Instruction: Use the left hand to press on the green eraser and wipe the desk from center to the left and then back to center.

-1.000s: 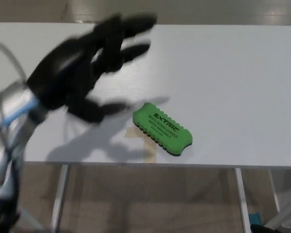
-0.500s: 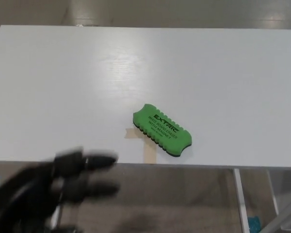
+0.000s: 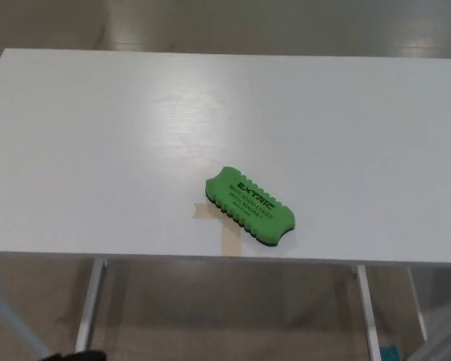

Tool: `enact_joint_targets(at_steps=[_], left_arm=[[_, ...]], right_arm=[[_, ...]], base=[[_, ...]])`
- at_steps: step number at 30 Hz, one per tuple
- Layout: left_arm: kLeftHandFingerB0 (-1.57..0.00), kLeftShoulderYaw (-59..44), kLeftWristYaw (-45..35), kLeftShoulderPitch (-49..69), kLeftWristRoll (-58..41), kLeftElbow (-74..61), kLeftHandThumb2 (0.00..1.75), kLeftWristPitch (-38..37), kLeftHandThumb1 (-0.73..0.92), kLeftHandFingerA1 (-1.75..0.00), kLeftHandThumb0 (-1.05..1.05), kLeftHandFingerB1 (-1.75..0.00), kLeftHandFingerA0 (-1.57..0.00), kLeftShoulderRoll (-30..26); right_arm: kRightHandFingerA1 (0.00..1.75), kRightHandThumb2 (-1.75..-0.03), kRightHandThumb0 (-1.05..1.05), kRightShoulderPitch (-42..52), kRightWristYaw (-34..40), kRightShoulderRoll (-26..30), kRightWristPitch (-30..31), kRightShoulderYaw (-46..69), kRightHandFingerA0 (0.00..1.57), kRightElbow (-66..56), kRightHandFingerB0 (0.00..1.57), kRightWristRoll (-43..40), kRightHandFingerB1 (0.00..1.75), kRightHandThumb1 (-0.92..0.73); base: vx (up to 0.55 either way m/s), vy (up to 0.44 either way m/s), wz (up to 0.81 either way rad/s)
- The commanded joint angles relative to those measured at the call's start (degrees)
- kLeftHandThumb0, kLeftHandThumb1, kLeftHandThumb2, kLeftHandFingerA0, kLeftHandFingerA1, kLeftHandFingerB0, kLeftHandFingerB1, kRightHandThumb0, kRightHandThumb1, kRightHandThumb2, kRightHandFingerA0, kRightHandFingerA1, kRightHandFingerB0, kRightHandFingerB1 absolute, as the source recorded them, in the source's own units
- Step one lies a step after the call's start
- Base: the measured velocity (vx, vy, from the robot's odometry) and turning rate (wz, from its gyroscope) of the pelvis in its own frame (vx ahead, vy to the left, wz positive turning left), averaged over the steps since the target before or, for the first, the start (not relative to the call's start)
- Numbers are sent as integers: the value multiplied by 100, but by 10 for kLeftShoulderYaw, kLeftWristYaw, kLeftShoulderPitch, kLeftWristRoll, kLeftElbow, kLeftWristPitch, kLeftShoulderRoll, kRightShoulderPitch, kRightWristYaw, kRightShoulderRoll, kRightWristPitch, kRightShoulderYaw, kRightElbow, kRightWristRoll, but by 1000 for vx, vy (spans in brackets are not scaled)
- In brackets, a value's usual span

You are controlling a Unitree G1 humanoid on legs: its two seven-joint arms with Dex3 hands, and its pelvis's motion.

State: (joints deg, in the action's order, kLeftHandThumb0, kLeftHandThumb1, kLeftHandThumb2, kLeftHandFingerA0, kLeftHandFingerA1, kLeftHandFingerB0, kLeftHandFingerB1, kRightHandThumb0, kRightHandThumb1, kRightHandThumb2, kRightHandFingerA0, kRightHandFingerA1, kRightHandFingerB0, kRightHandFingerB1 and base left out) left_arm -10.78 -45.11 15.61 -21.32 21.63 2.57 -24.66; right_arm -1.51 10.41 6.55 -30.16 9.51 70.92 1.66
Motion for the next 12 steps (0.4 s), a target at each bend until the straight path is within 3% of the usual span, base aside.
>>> enact_joint_targets(at_steps=[1,4,5,12], left_arm=[[-34,23,370,-108,167,302,71,-8,37,-51,-46,-44,-51,9],[-33,22,363,-133,153,345,69,6,38,-50,-45,-43,-47,4],[-38,22,362,-140,151,359,55,2,47,-39,-38,-33,-48,3],[-39,22,368,-156,147,382,55,-9,46,-39,-40,-33,-46,3]], right_arm=[[52,-59,-24,18,-32,3,4,6,66,3,60,-12,45,-67],[49,-59,-25,15,-21,4,1,1,63,1,56,-5,43,-66],[47,-59,-25,13,-17,5,3,0,61,1,54,-2,41,-65],[46,-59,-25,11,-20,3,3,3,58,-2,51,-7,40,-67]], base=[[0,0,0],[0,0,0],[0,0,0],[0,0,0]])
